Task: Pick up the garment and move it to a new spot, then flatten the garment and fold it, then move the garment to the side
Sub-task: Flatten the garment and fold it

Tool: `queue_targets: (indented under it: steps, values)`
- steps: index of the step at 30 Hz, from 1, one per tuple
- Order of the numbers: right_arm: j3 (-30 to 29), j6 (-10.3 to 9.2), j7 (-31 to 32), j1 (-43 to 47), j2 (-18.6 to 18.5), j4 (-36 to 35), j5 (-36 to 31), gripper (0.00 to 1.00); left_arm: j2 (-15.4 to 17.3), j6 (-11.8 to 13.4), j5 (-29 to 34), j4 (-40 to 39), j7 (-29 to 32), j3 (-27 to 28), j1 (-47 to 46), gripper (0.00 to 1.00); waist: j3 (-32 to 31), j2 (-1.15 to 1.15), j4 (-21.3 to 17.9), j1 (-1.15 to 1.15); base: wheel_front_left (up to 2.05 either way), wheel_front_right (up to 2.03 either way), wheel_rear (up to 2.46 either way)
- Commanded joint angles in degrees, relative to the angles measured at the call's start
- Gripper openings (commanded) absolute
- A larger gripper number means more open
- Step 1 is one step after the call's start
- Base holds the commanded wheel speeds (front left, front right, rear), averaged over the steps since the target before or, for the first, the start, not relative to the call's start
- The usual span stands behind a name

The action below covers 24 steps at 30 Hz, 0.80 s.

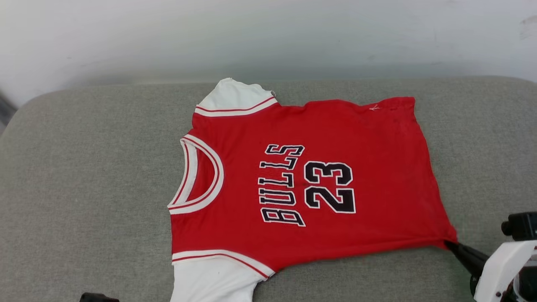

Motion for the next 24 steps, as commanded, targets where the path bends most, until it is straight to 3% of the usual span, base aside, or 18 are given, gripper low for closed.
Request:
queue_targets:
  steps: [1, 9, 18, 24]
  values:
    - [-0.46, -0.05, 1.12, 2.28, -0.76, -1.55, 0.66, 0.00, 0.80, -0.21, -1.16, -0.77, 0.82, 0.07, 1.33, 0.00, -0.11, 0.00, -0.42, 0.02, 0.00, 0.00, 0.00]
    - [-5.21, -0.05, 4.25, 6.24, -1.11, -8.99, 0.21, 0.00, 1.02, 0.01, -1.65, -4.90, -1.63, 2.85, -0.03, 0.00, 1.87, 0.00, -2.21, 0.02, 0.00, 0.00, 0.00]
    - [-9.83, -0.05, 9.02, 1.06, 2.35, -14.57, -2.08, 0.00, 1.12, -0.31, -1.11, -6.27, -5.90, 9.07, -9.47, 0.00, 6.61, 0.00, -3.43, 0.02, 0.00, 0.00, 0.00]
    - [-10.65, -0.05, 12.87, -4.43, 4.83, -14.49, -6.93, 0.00, 1.04, -0.92, -0.32, -3.74, -4.82, 9.81, -17.75, 0.00, 10.35, 0.00, -4.16, 0.02, 0.00, 0.00, 0.00]
